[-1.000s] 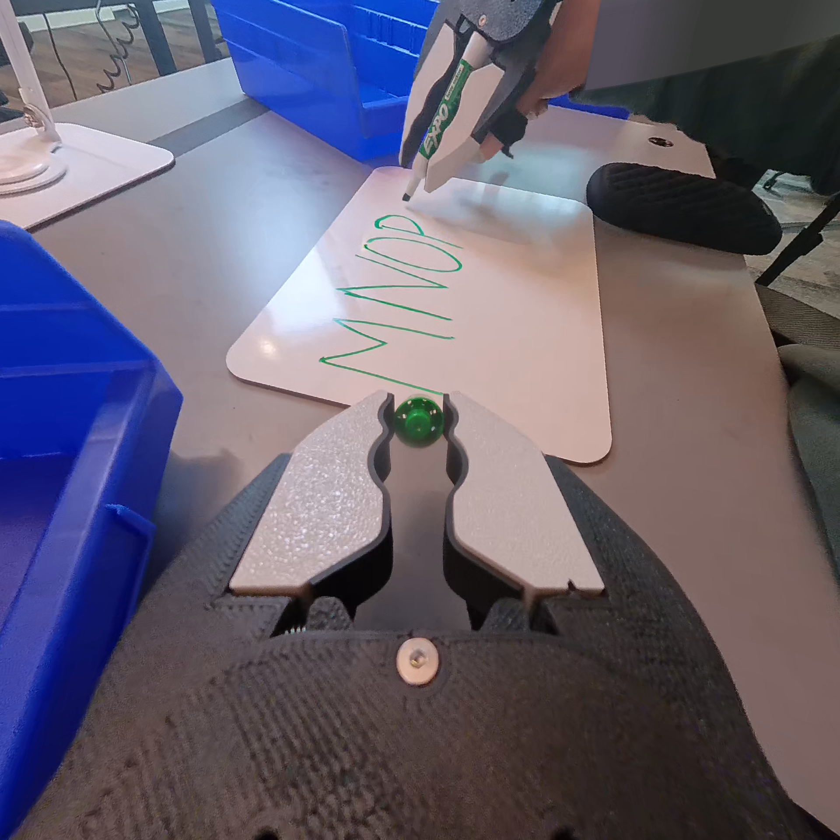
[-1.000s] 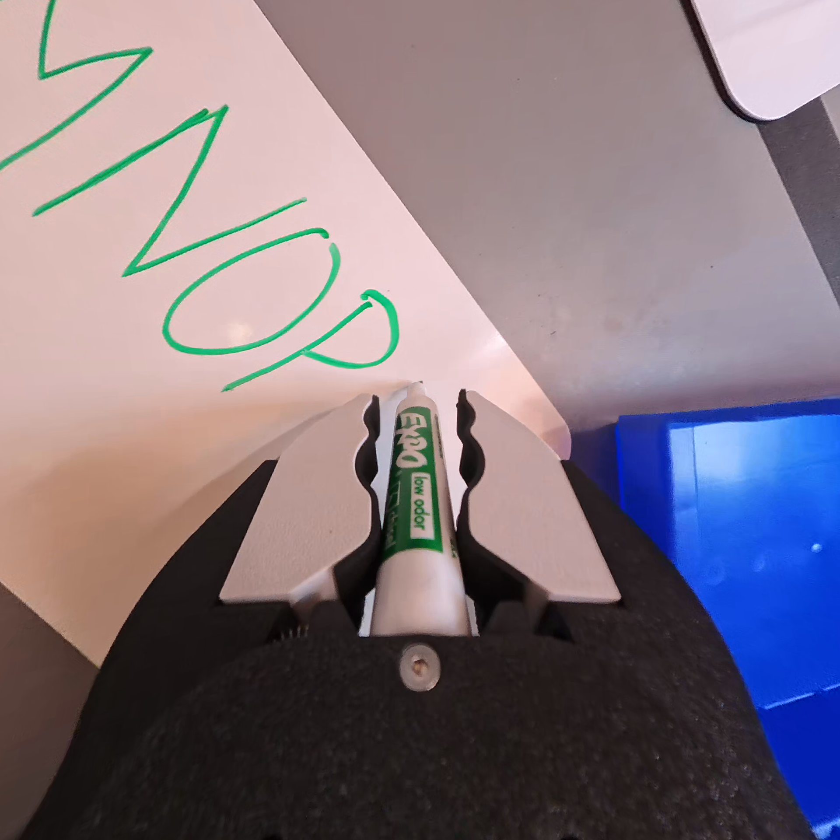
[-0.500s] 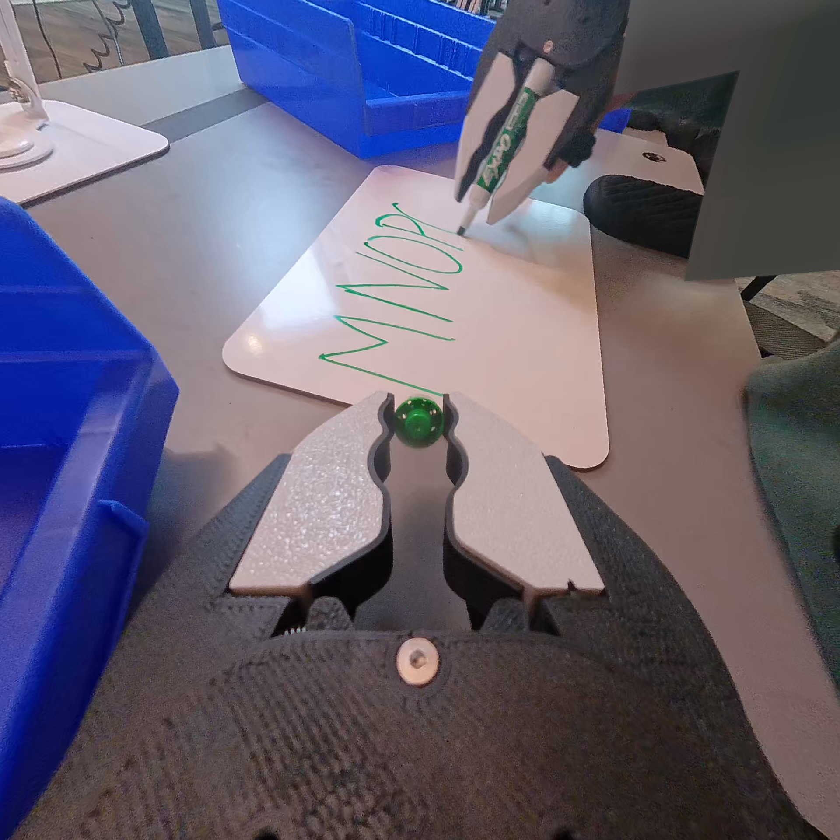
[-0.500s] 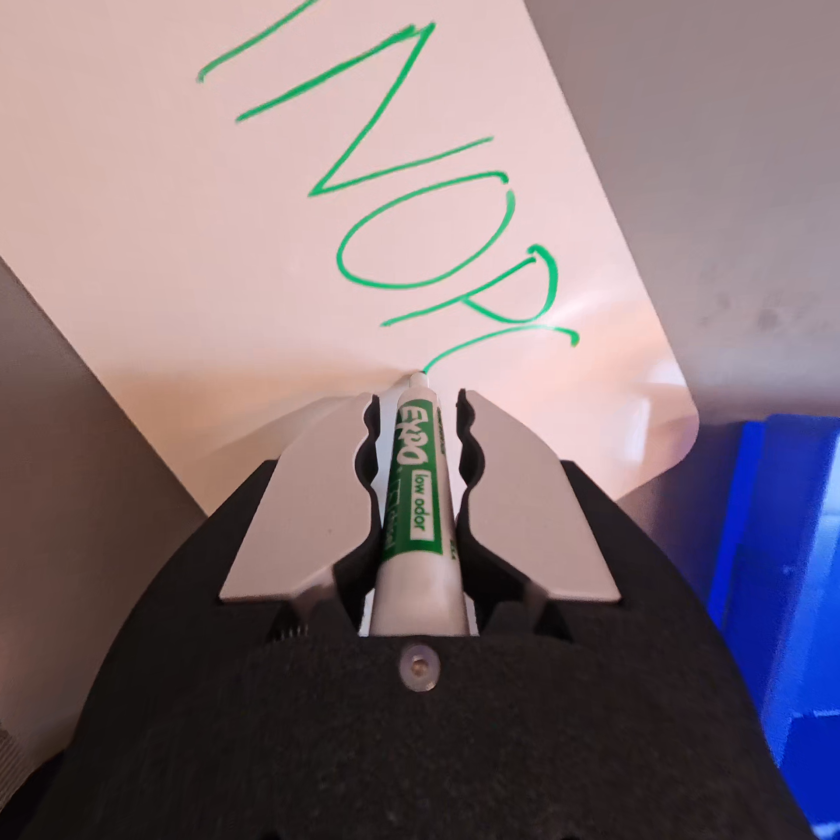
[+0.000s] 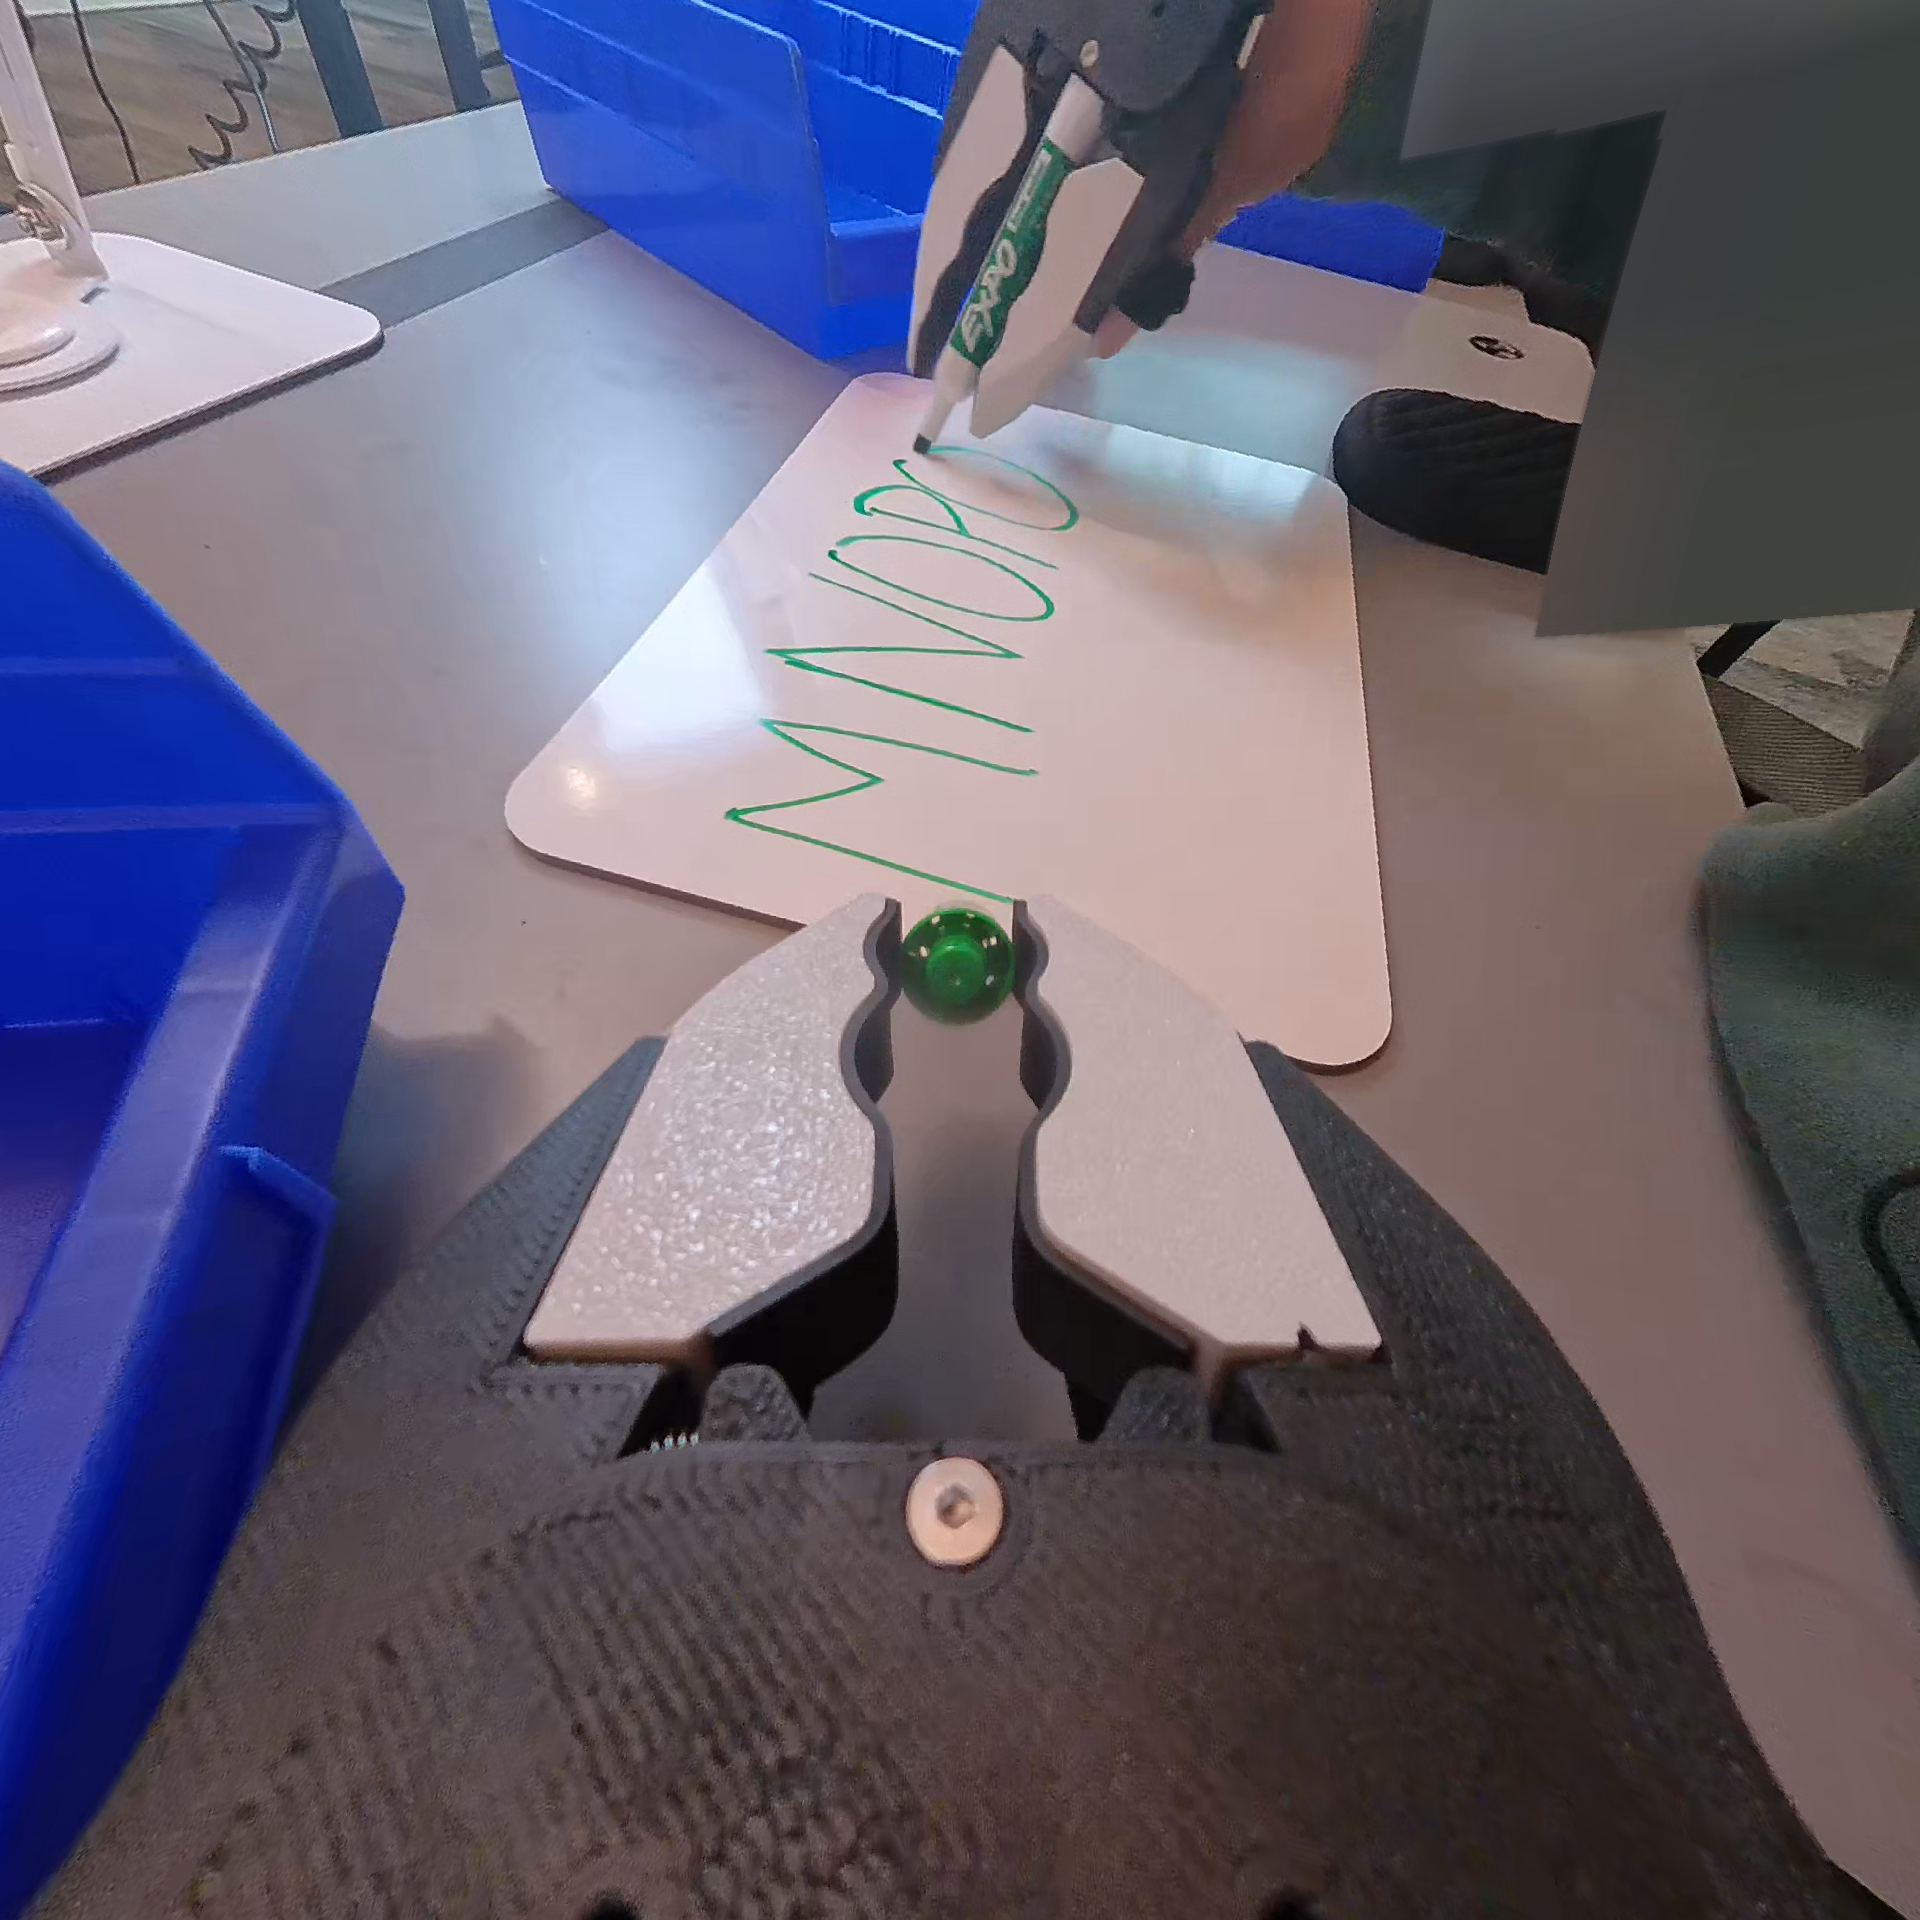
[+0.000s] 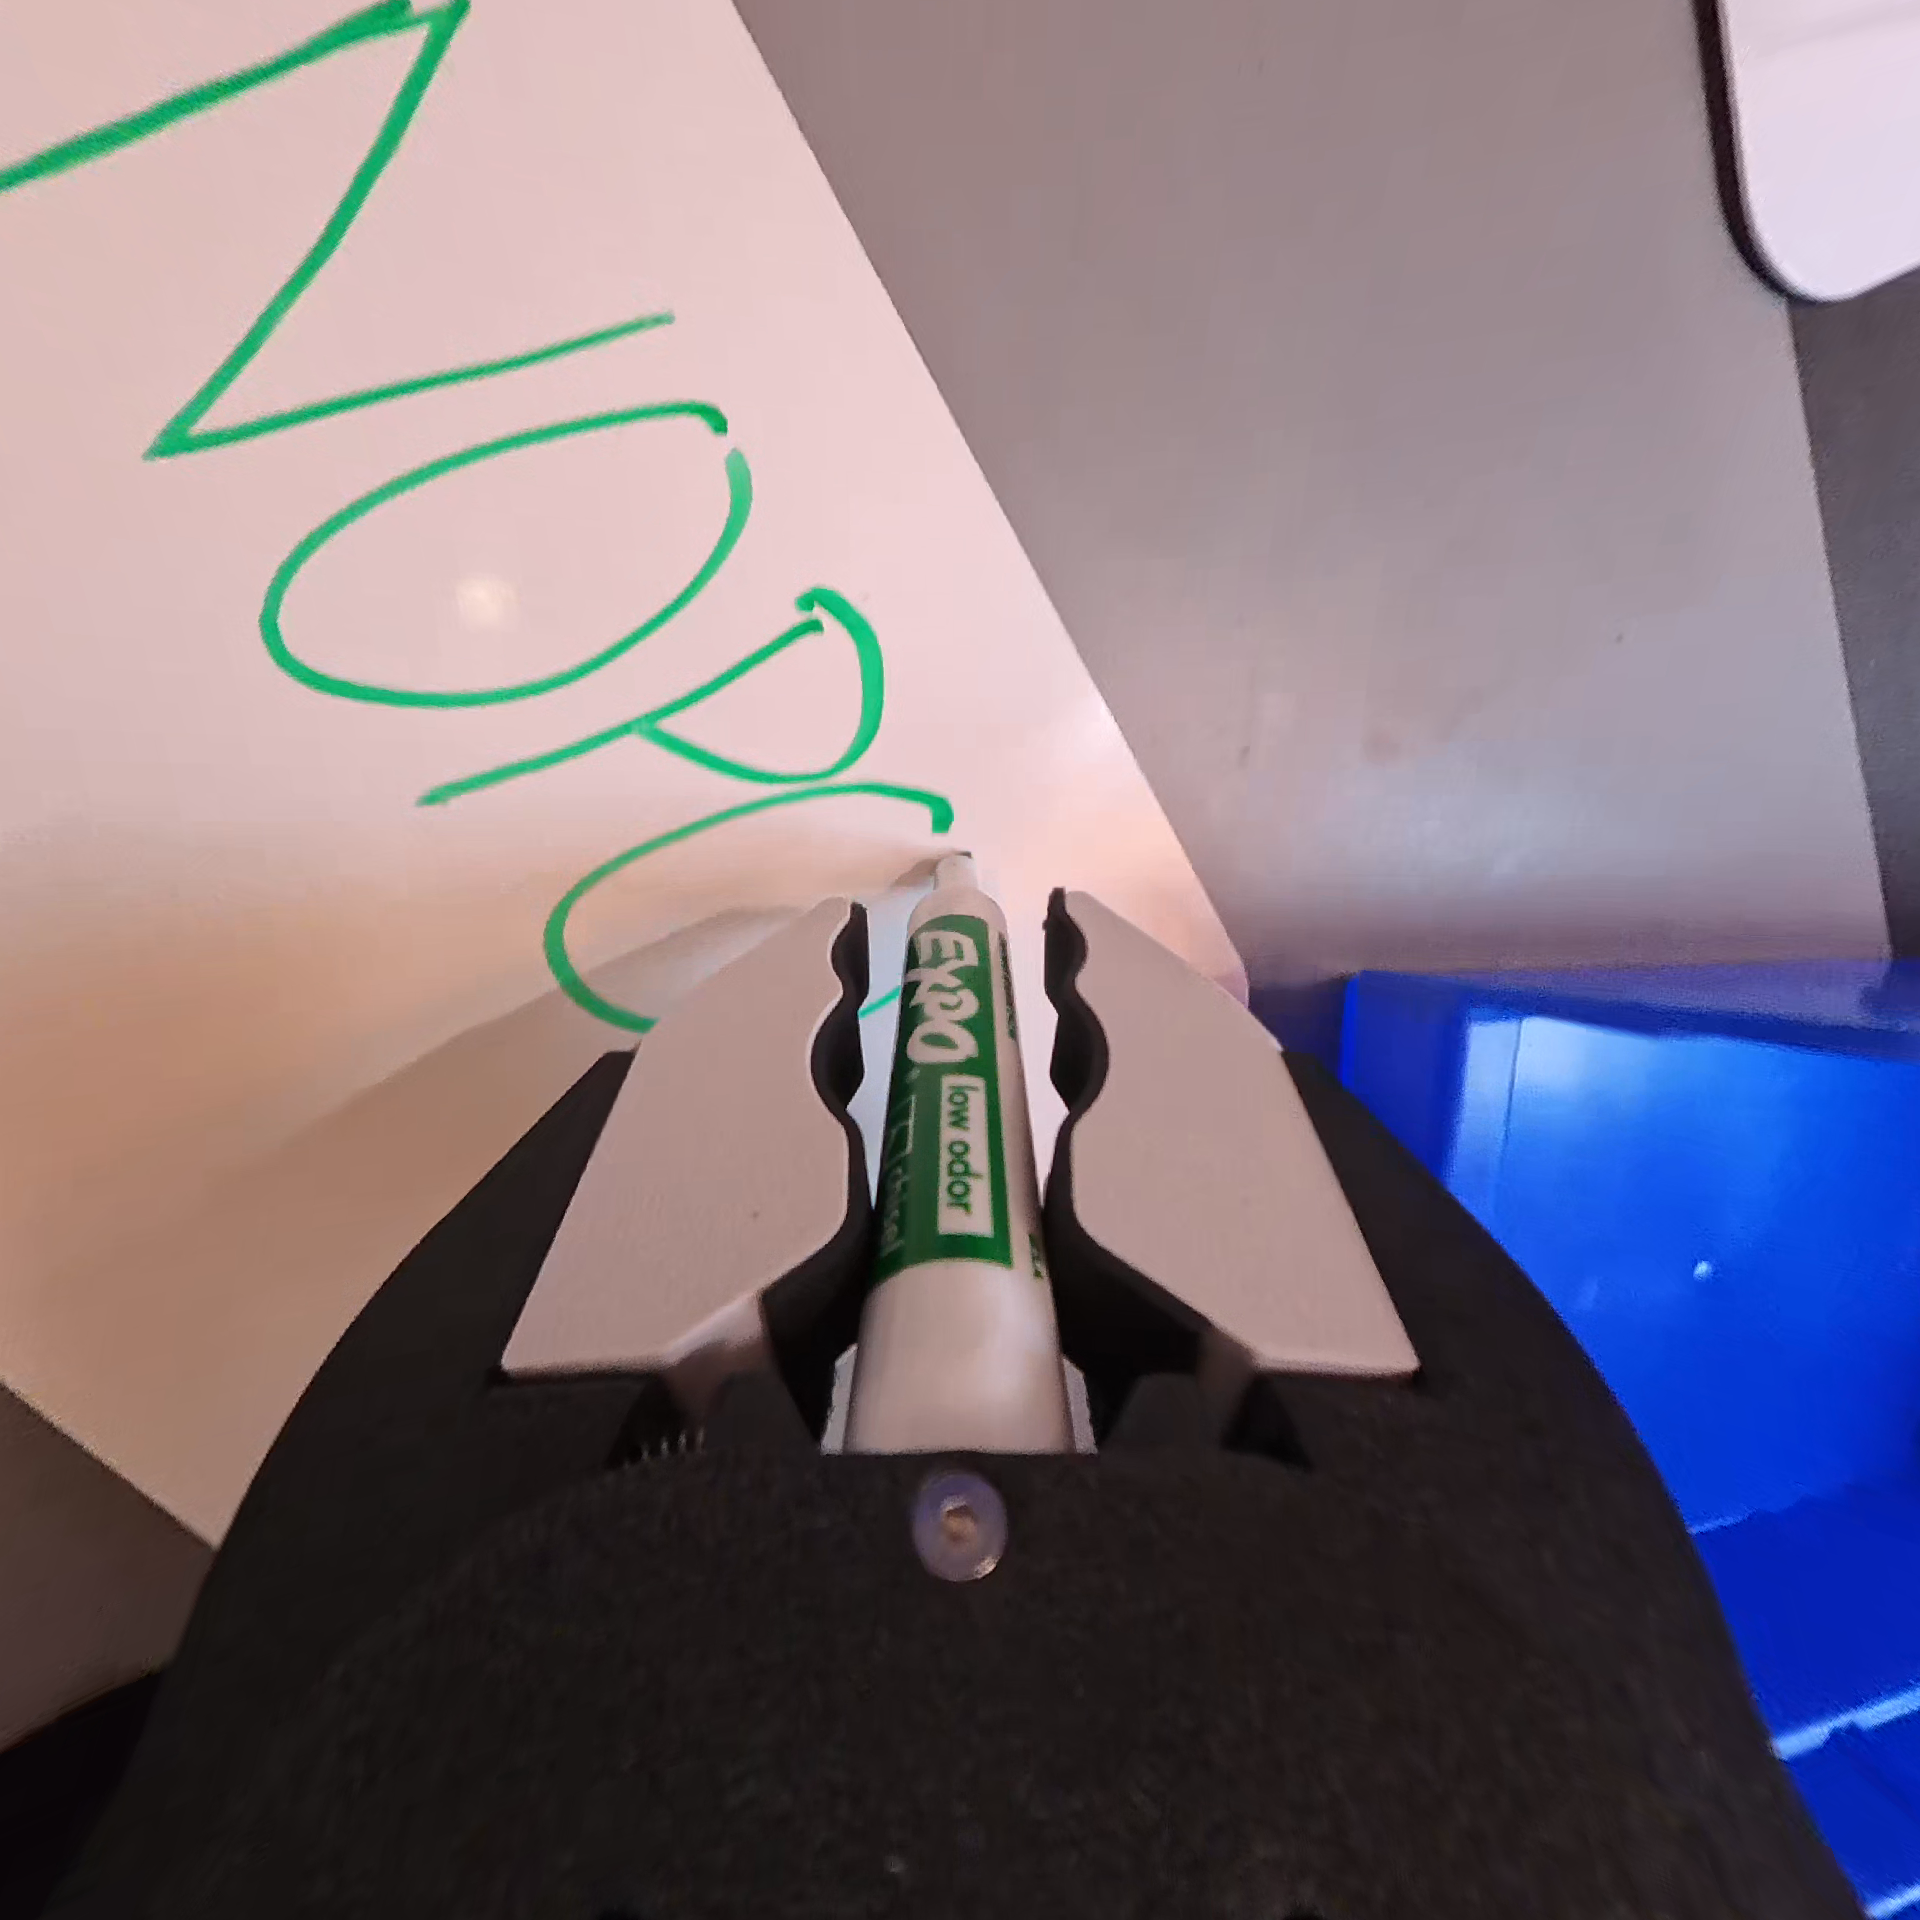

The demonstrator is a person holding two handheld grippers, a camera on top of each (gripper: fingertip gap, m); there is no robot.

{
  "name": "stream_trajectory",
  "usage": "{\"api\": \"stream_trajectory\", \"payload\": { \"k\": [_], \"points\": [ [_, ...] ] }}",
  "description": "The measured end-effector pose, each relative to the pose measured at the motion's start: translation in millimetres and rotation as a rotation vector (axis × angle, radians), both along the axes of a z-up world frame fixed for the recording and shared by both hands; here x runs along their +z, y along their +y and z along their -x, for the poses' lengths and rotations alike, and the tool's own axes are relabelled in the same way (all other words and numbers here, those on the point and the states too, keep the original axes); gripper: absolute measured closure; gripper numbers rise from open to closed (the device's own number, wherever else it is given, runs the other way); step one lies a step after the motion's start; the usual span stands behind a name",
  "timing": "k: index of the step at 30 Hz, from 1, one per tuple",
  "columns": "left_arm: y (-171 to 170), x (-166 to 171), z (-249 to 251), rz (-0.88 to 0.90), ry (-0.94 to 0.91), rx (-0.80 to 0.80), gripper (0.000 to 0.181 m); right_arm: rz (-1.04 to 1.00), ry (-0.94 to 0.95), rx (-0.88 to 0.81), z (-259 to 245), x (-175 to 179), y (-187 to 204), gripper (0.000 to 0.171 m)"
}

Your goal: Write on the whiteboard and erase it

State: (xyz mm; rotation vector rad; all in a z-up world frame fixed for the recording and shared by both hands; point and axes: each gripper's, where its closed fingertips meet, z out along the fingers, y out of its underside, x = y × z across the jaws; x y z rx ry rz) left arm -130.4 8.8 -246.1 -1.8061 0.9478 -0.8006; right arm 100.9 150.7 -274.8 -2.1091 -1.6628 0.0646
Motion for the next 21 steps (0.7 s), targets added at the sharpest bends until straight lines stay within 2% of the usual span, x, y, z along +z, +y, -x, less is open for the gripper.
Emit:
{"api": "stream_trajectory", "payload": {
  "k": [7, 12, 21],
  "points": [
    [-0.2, 0.1, -0.1, 0.004, -0.002, -0.002, 0.161, 0.013, 0.082, 0.022, 7.5, 12.7, -14.0, 0.138],
    [-0.3, -0.2, -0.7, 0.004, 0.001, -0.003, 0.161, 0.053, 0.084, 0.041, 3.6, 8.6, -38.9, 0.138],
    [-1.6, -1.9, -2.0, -0.012, 0.024, -0.009, 0.161, 0.058, 0.039, 0.018, -12.6, 0.3, -51.4, 0.138]
  ]
}}
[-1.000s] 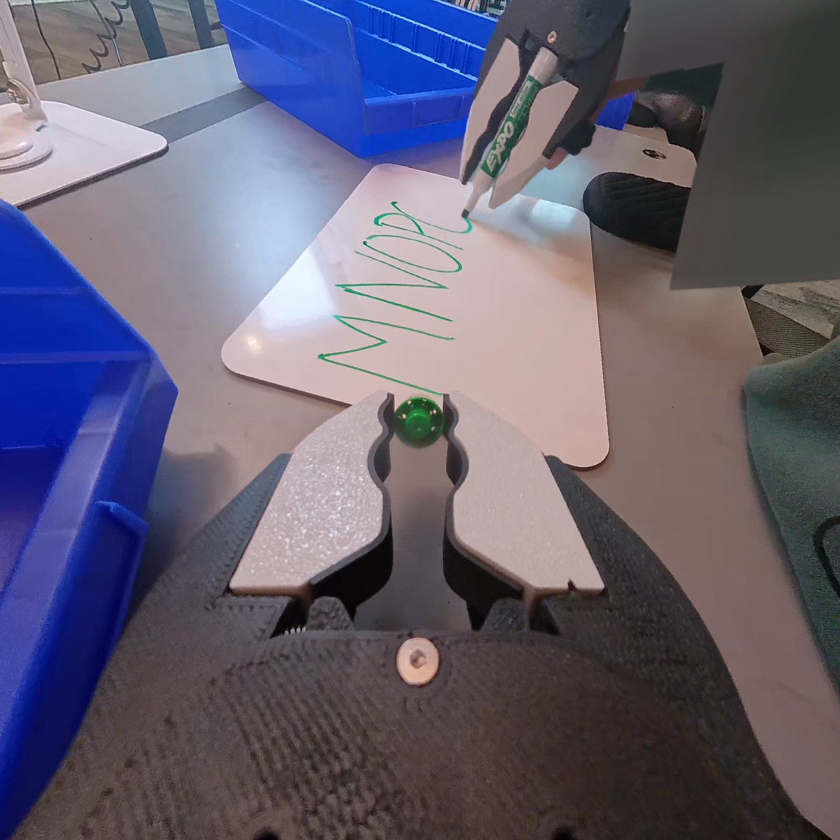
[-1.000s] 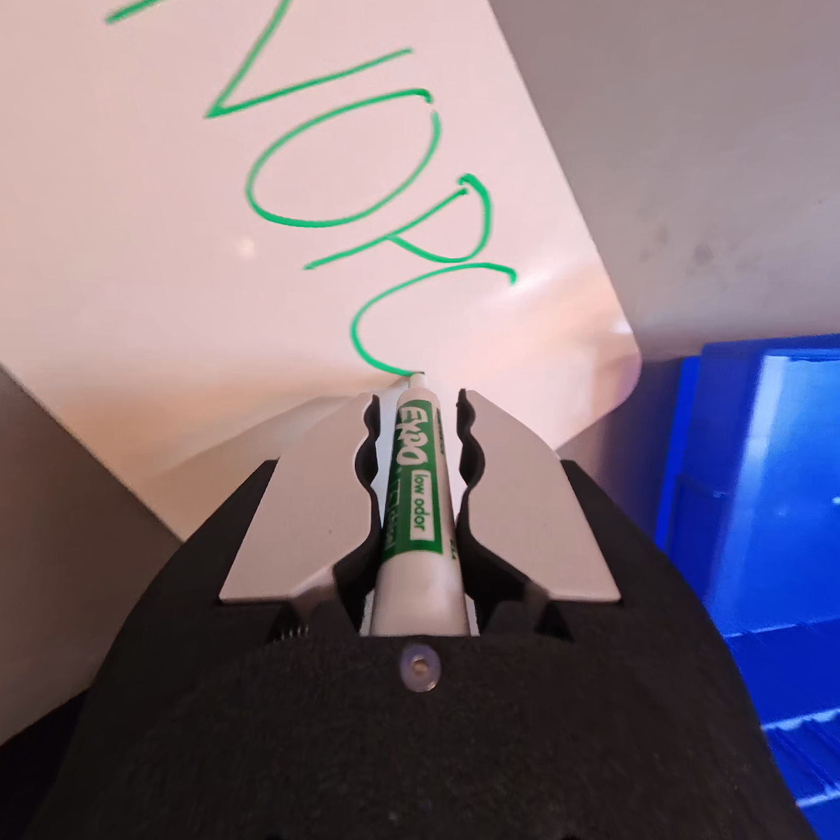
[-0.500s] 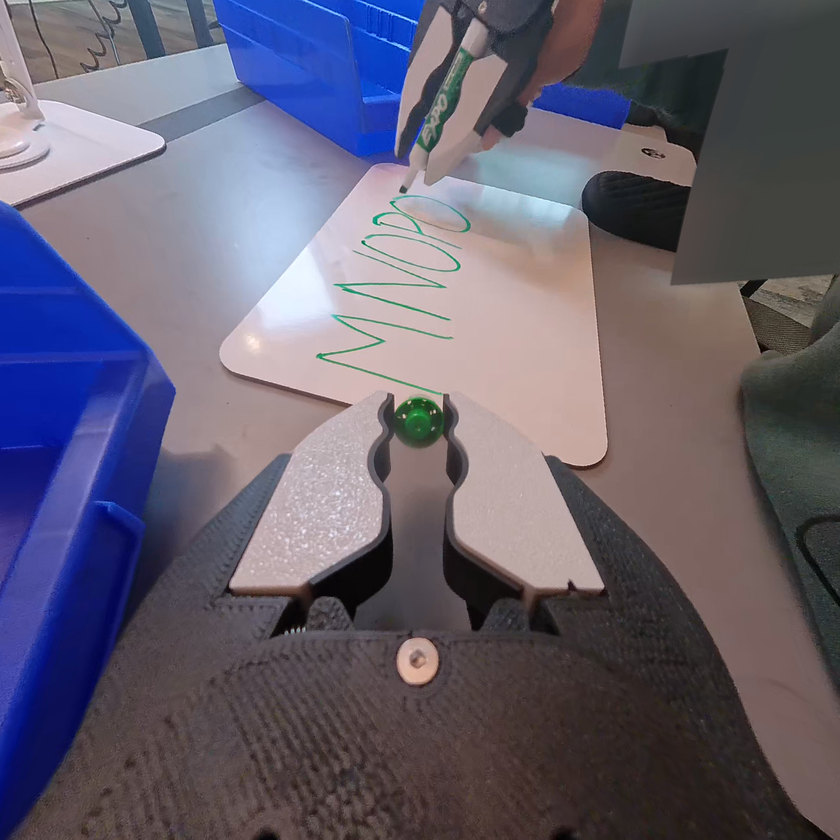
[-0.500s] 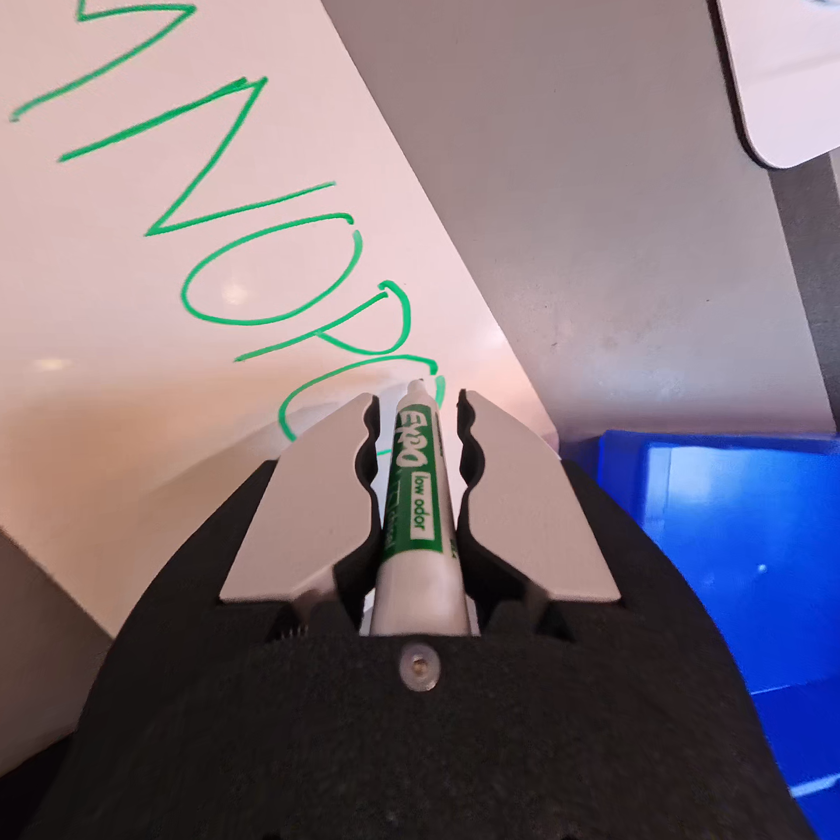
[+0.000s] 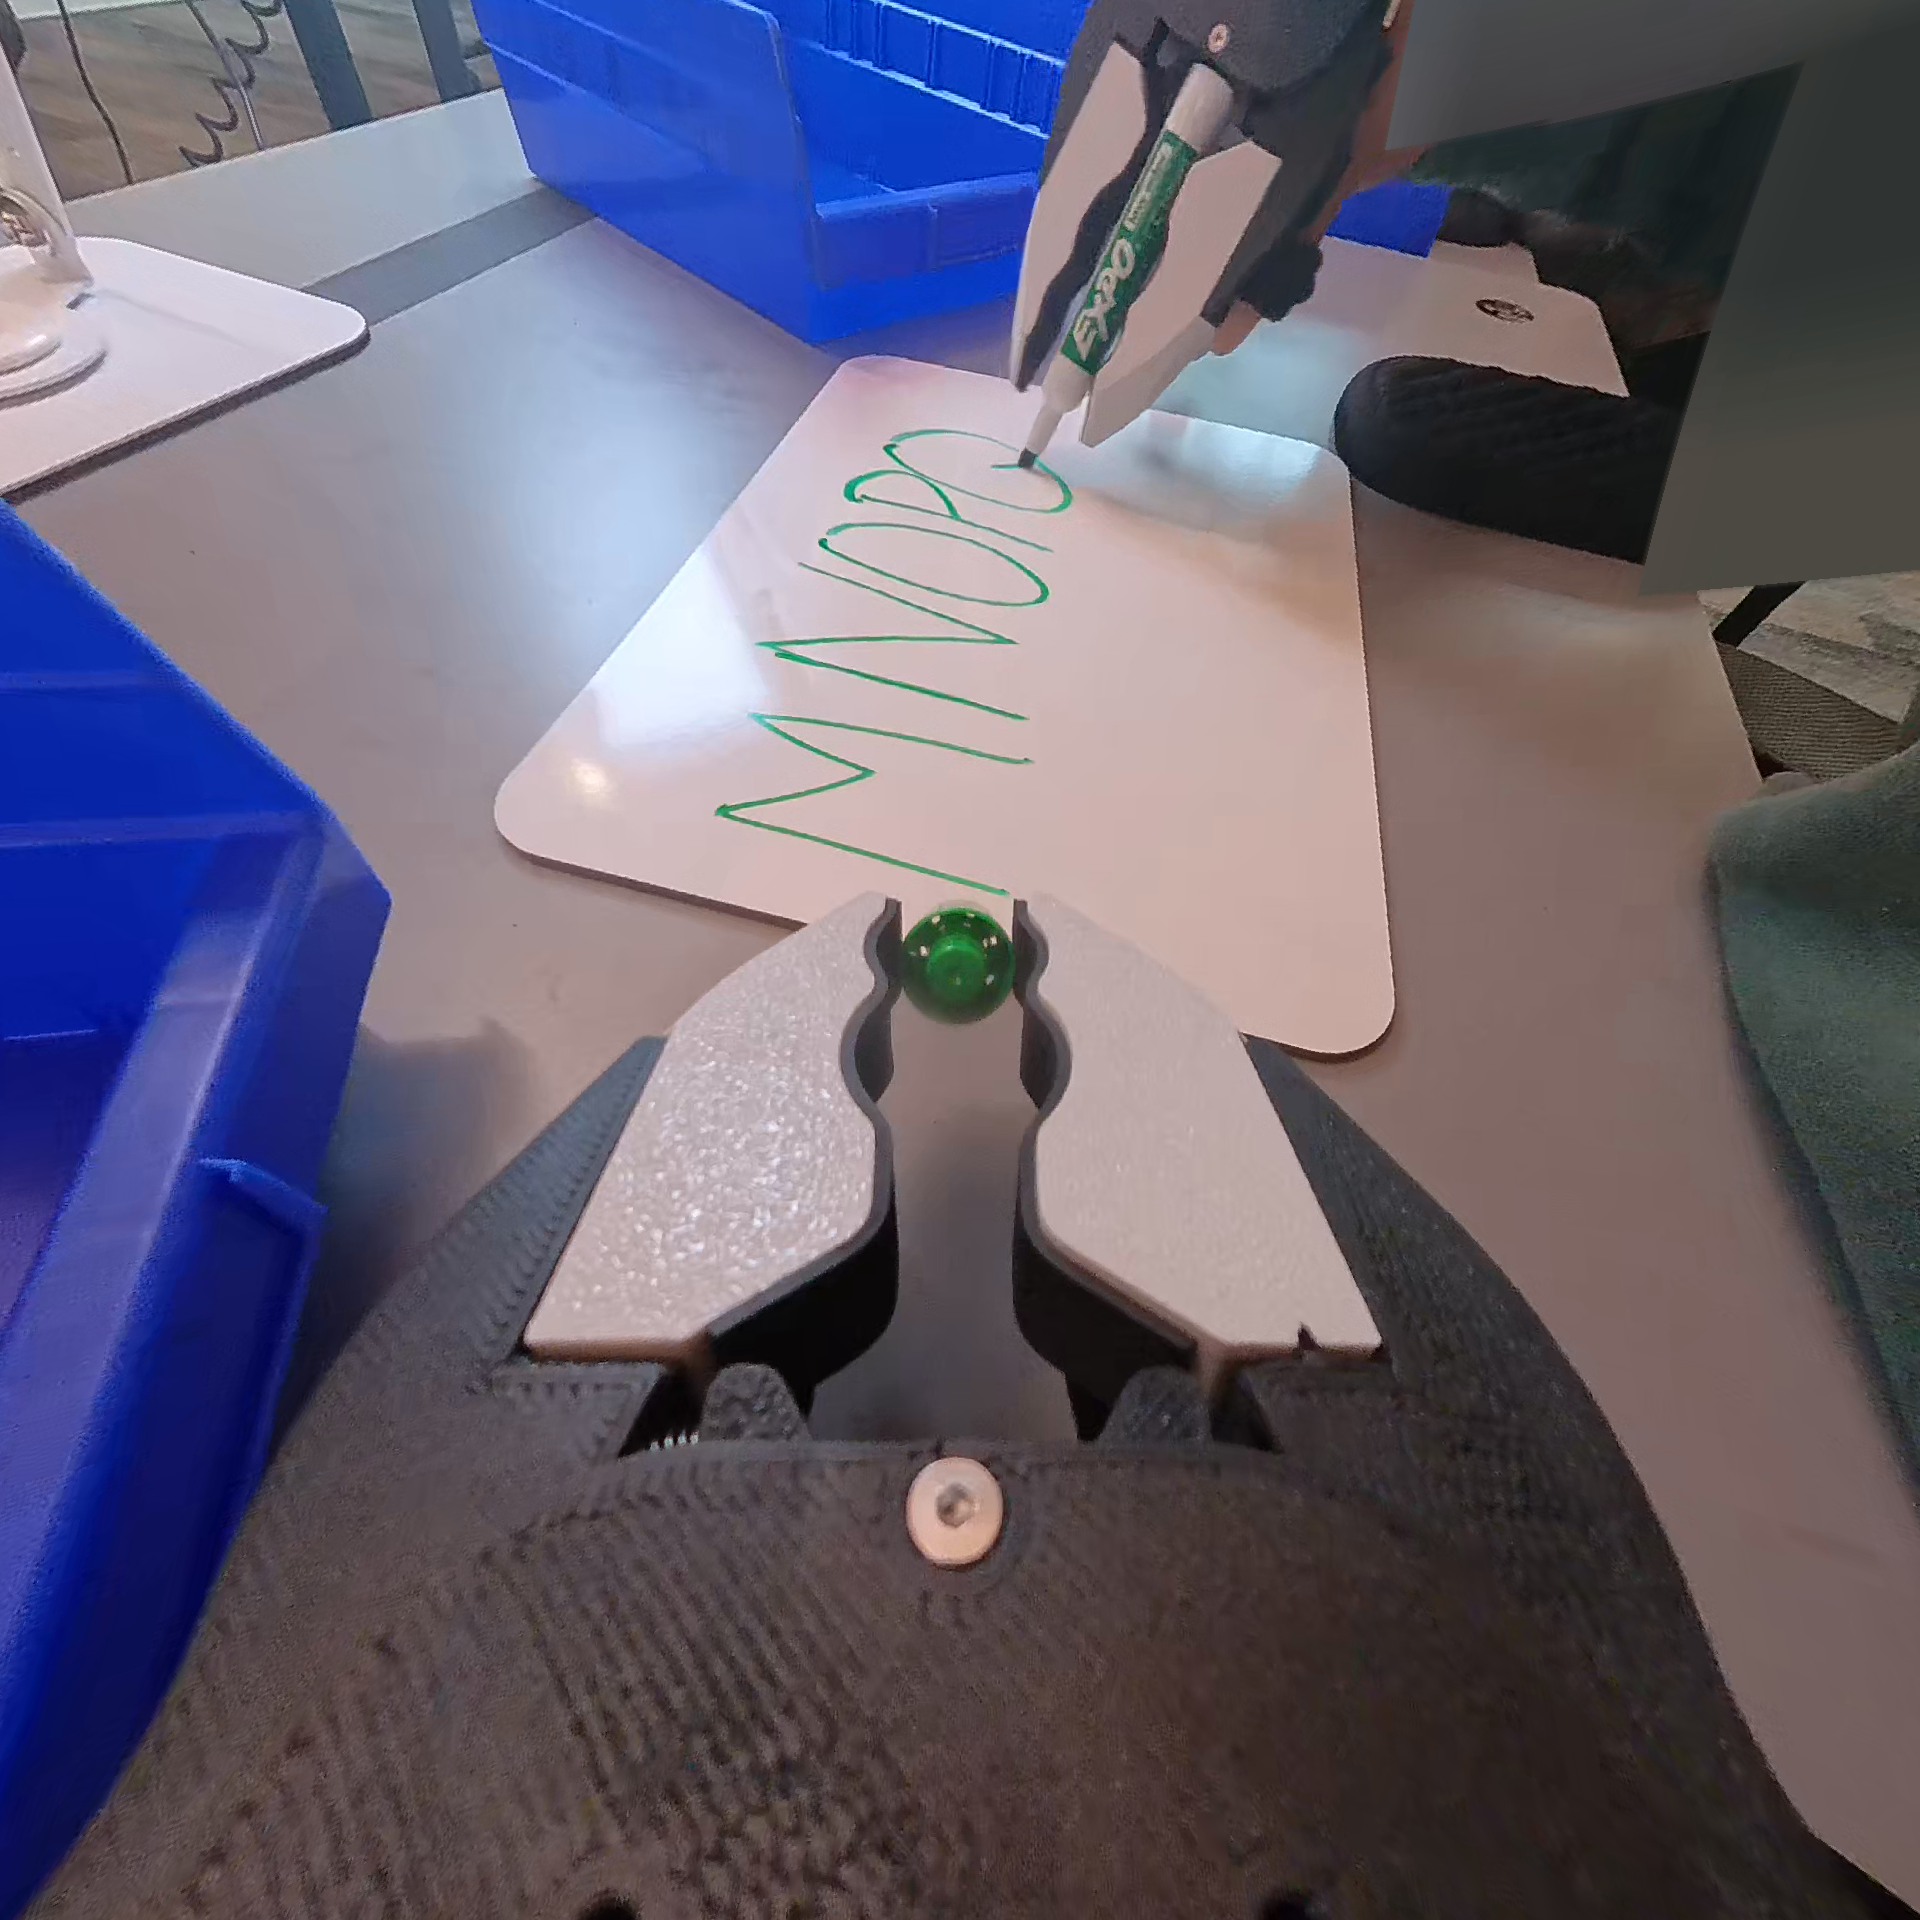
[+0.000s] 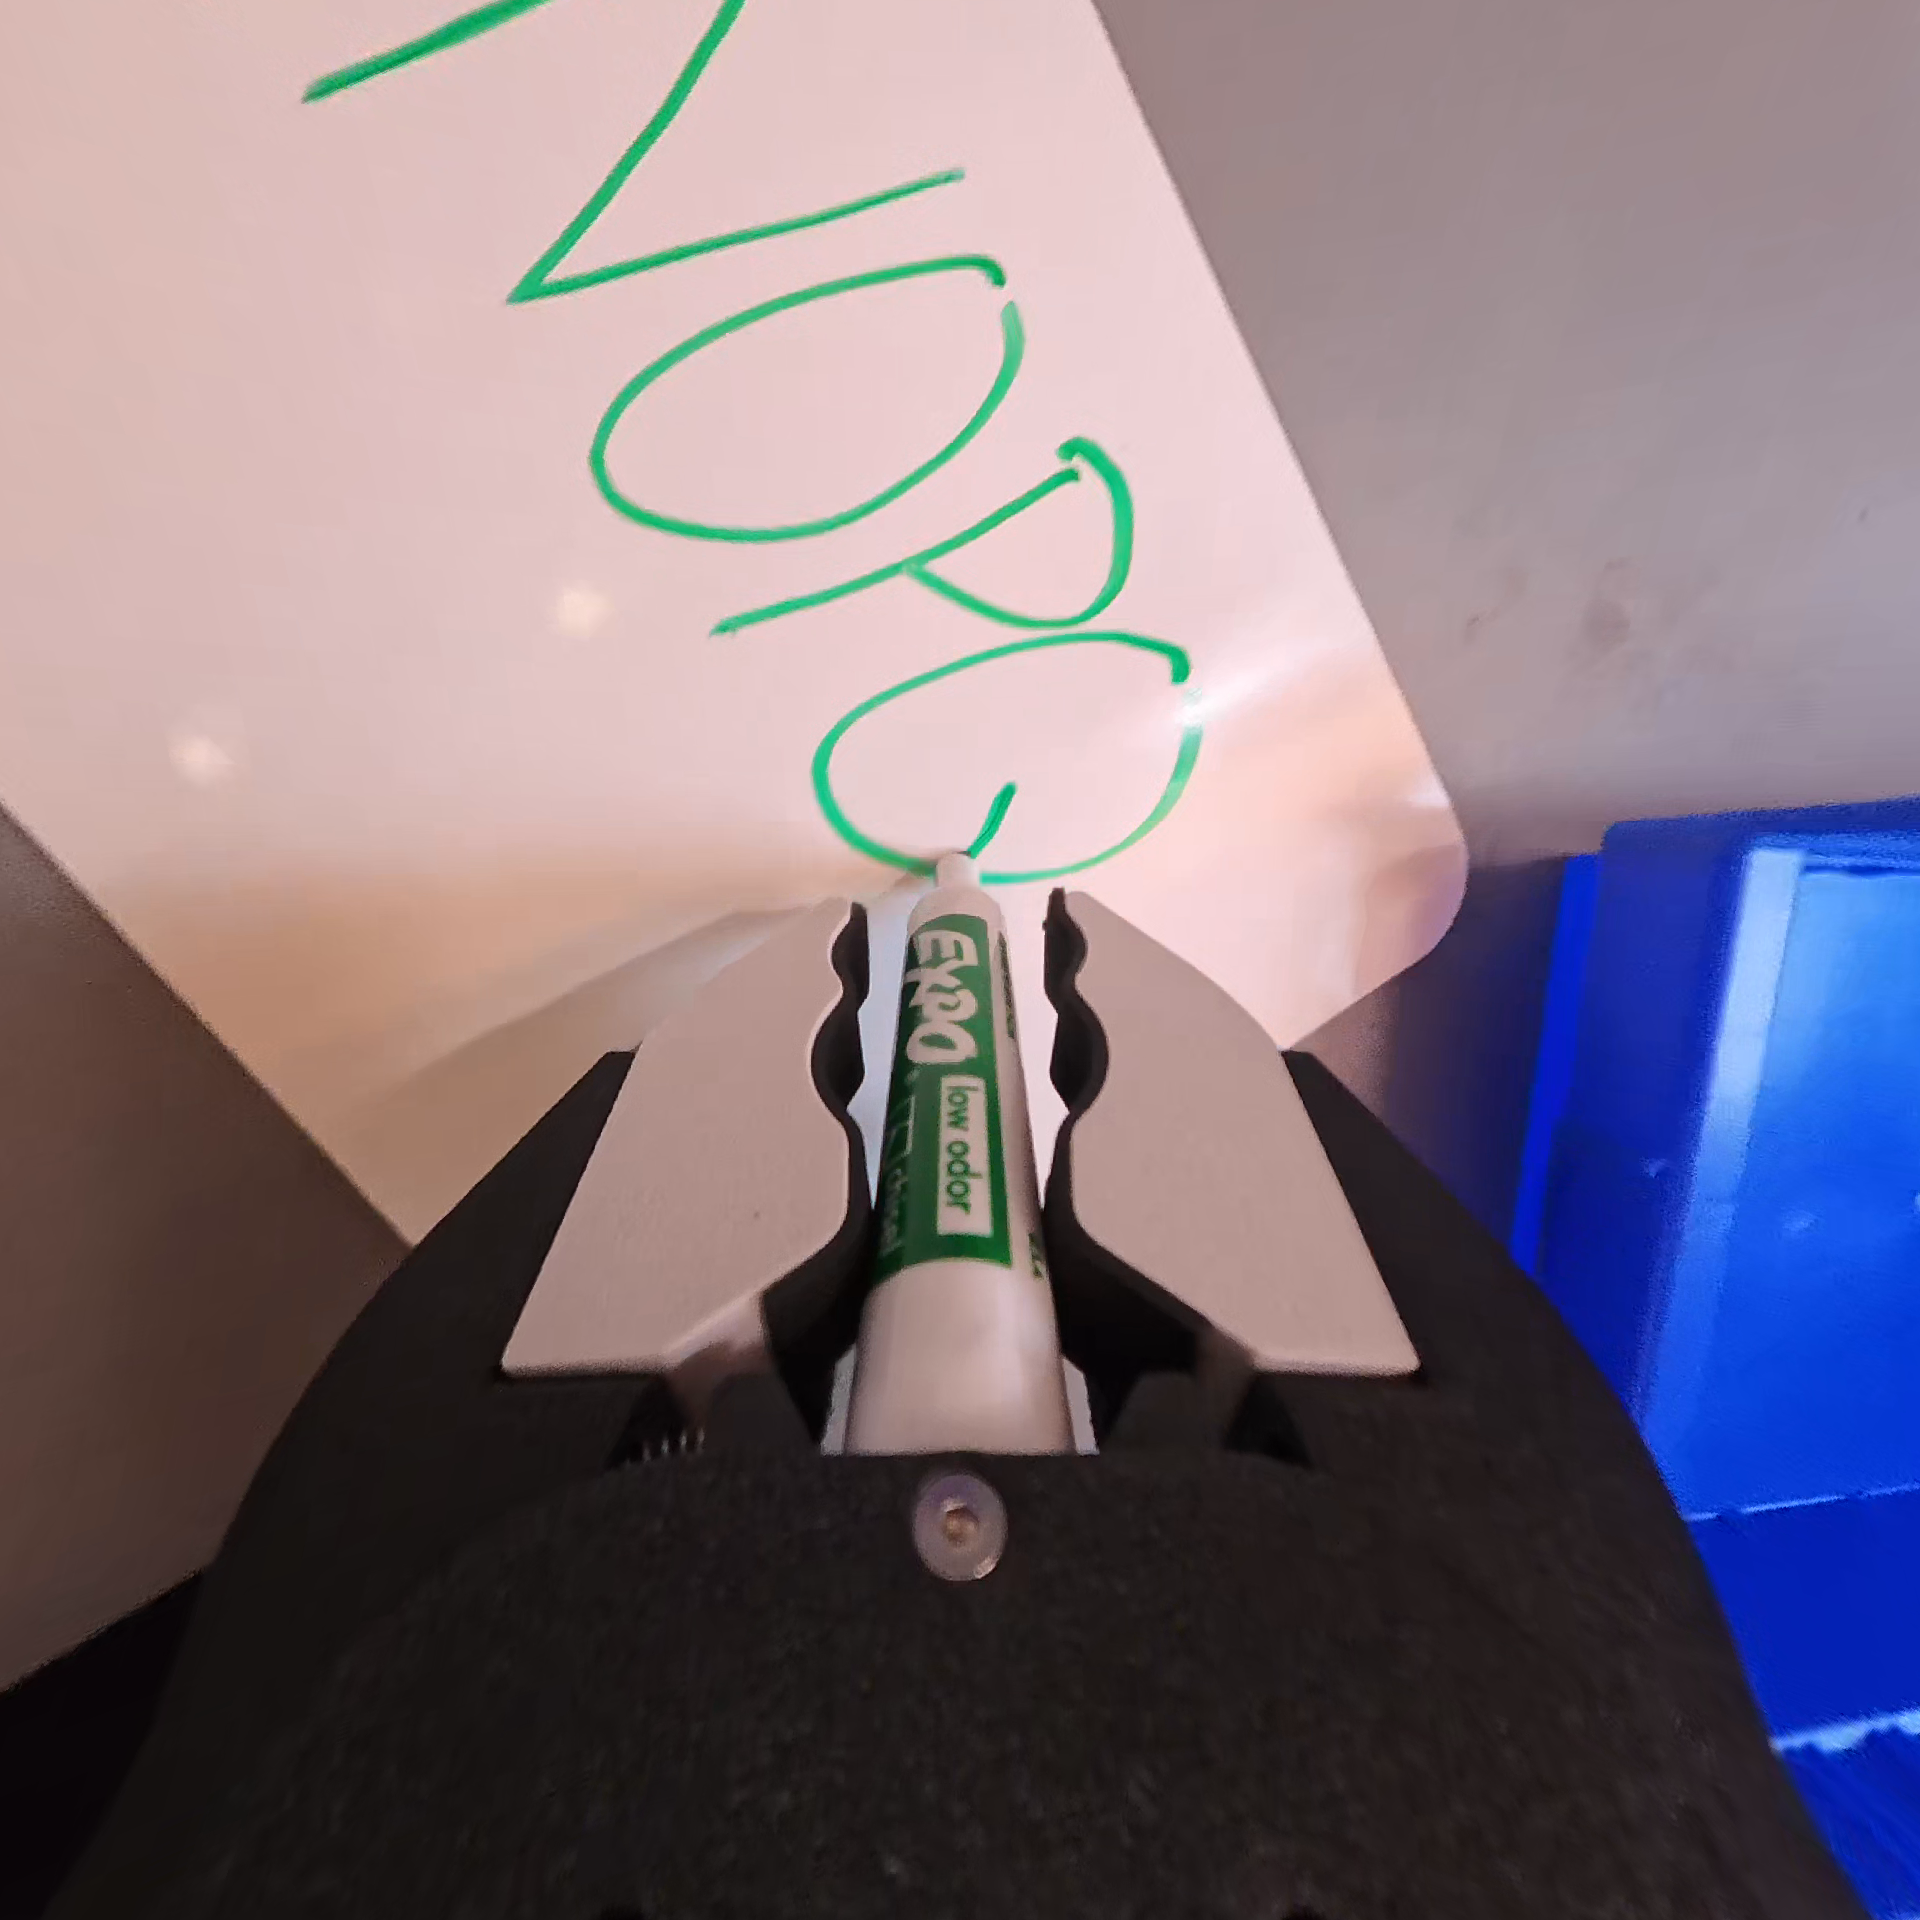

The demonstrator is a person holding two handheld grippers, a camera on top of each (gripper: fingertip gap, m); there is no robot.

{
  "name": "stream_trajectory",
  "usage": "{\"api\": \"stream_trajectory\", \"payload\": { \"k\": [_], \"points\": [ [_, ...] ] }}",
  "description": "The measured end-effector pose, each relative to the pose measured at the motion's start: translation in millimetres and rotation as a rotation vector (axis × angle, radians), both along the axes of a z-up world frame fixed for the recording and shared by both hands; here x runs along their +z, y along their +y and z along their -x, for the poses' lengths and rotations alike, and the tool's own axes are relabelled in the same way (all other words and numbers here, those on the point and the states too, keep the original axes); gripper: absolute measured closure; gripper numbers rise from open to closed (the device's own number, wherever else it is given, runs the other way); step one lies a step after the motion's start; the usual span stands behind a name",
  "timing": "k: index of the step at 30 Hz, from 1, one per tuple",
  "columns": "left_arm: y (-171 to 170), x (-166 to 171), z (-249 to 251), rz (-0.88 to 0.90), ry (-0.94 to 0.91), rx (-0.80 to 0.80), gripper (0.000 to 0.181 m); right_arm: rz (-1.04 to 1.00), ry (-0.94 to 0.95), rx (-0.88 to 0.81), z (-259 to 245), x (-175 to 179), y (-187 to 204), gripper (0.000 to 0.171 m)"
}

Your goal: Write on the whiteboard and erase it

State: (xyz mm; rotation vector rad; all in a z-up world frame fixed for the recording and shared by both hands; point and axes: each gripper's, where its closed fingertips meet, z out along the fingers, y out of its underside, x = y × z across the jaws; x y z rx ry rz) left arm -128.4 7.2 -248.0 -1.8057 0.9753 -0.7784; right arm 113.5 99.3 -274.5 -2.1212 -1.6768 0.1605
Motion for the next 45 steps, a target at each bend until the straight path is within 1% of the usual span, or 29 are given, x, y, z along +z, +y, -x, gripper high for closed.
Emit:
{"api": "stream_trajectory", "payload": {
  "k": [3, 5, 7, 11, 16, 19, 23, 29, 31, 33, 36, 39, 45],
  "points": [
    [-0.8, -0.4, -0.9, -0.002, 0.005, -0.004, 0.161, 0.015, 0.002, -0.011, -8.5, 0.2, -13.3, 0.138],
    [-1.7, -0.8, -2.1, -0.007, 0.01, -0.009, 0.161, 0.011, 0.01, -0.017, -9.3, 1.0, -15.1, 0.138],
    [-1.8, -0.9, -2.4, -0.005, 0.01, -0.01, 0.161, -0.021, 0.018, -0.025, -9.6, 6.1, -7.0, 0.138],
    [-1.0, -1.0, -1.6, -0.01, 0.014, -0.005, 0.161, -0.072, 0.043, -0.066, -12.4, 16.0, 22.9, 0.138],
    [-0.7, -1.5, -1.1, -0.009, 0.017, -0.003, 0.161, -0.085, 0.065, -0.114, -11.4, 14.1, 50.7, 0.138],
    [-1.0, -1.7, -1.1, -0.008, 0.017, -0.004, 0.161, -0.068, 0.058, -0.138, -14.5, 8.1, 57.5, 0.138],
    [-2.0, -1.8, -1.6, -0.004, 0.017, -0.008, 0.161, -0.037, 0.02, -0.136, -21.3, 0.1, 47.1, 0.138],
    [-1.8, -2.0, -1.6, -0.004, 0.019, -0.006, 0.161, 0.049, -0.03, -0.091, -29.2, 0.2, -2.2, 0.138],
    [-1.9, -2.1, -1.7, -0.005, 0.019, -0.007, 0.161, 0.041, -0.039, -0.081, -29.0, 0.8, -7.6, 0.138],
    [-2.2, -2.3, -2.0, -0.004, 0.02, -0.008, 0.161, 0.008, -0.01, -0.092, -25.6, 4.7, 1.7, 0.138],
    [-1.6, -2.1, -1.7, -0.013, 0.025, -0.004, 0.161, -0.052, 0.04, -0.121, -21.5, 11.9, 28.9, 0.138],
    [-0.8, -1.7, -1.0, -0.014, 0.024, 0.002, 0.161, -0.064, 0.048, -0.133, -19.9, 9.9, 47.0, 0.138],
    [-1.1, -2.2, -1.1, -0.008, 0.021, -0.001, 0.161, -0.051, 0.038, -0.135, -18.9, 3.6, 55.1, 0.138]
  ]
}}
